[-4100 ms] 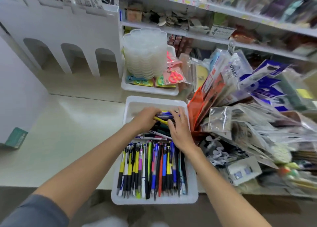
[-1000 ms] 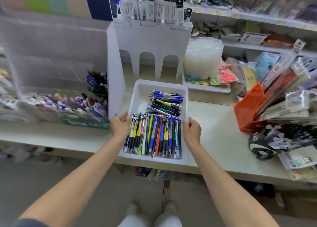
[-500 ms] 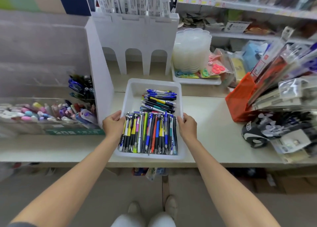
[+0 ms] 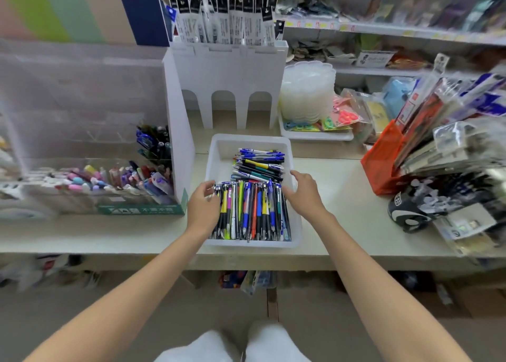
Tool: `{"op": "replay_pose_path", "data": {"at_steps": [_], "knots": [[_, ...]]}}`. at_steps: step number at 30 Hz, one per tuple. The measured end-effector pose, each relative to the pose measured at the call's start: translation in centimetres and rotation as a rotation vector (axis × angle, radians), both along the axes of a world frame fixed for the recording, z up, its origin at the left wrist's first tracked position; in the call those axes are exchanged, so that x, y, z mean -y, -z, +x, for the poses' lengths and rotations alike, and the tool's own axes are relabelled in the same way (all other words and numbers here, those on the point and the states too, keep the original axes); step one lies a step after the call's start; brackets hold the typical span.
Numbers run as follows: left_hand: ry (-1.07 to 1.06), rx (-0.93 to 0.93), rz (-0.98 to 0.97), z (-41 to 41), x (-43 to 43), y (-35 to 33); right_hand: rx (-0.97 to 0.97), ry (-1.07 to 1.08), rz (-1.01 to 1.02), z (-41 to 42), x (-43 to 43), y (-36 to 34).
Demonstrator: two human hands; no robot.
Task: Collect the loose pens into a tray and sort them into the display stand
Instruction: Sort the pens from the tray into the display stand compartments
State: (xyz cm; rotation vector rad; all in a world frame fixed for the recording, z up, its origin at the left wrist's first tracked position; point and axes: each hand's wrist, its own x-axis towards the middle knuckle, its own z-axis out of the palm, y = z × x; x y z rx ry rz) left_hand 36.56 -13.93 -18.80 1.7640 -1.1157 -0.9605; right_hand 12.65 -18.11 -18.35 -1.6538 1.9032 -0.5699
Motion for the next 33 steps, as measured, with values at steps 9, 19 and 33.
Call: {"op": "replay_pose_path", "data": {"at_steps": [9,19,33], "knots": [[0.126,0.383,0.192,-3.3,0.4,1.0,0.011,-0.157,-0.132,1.7,-1.7,1.3],[0.049,0.658,0.271,-4.4,-0.4,1.9,-0.193,-0.415,-0.204,0.9,-2.7,4.1],[-0.033,0.765,0.355,-5.4,1.0,1.2,-0.251,-0.430,-0.119,1.4,-2.9,4.7]]}}
